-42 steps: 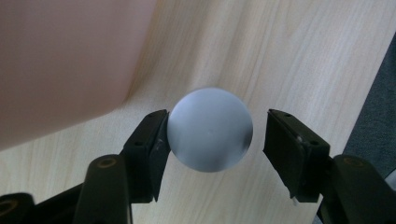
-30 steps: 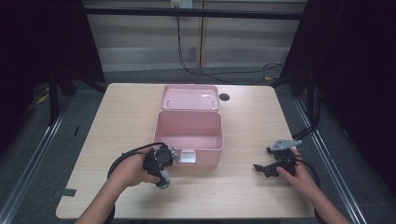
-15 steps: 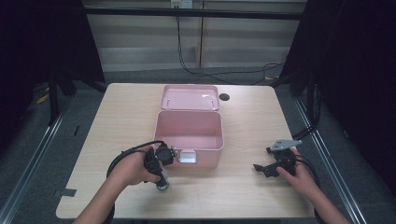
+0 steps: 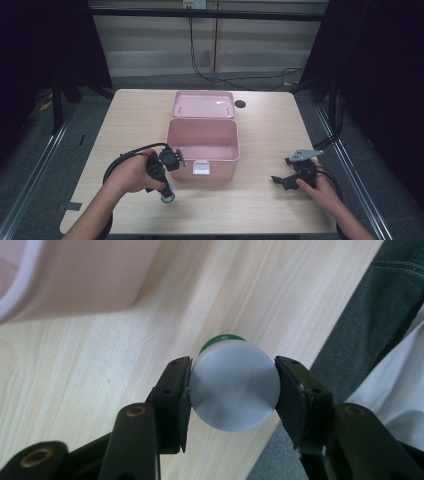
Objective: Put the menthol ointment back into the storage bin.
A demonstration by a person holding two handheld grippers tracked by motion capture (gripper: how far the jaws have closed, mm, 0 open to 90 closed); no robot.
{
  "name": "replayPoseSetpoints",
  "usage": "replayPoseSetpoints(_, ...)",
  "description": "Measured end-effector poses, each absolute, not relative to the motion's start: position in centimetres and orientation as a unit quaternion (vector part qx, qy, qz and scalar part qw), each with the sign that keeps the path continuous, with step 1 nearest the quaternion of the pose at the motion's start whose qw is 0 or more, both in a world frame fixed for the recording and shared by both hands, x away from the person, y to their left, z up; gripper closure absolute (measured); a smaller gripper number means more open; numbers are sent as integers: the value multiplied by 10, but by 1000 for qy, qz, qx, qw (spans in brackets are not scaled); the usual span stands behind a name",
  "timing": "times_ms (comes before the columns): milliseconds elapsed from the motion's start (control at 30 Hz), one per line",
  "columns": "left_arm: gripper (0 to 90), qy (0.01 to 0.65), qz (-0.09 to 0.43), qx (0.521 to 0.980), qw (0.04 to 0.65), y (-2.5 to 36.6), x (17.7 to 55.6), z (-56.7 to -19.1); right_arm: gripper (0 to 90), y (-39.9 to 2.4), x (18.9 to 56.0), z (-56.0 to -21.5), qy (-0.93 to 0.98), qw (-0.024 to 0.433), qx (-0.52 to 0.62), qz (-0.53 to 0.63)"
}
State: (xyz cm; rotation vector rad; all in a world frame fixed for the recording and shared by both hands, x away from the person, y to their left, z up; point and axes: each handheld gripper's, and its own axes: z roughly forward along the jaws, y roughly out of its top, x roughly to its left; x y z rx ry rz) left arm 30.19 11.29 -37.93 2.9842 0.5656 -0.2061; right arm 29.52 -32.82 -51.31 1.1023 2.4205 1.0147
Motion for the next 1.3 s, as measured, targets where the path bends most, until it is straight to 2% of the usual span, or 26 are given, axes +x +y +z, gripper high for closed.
replayPoseSetpoints(1300, 507, 252, -66, 964, 54, 131, 343, -287, 43, -328, 295, -513, 841, 148, 383, 353)
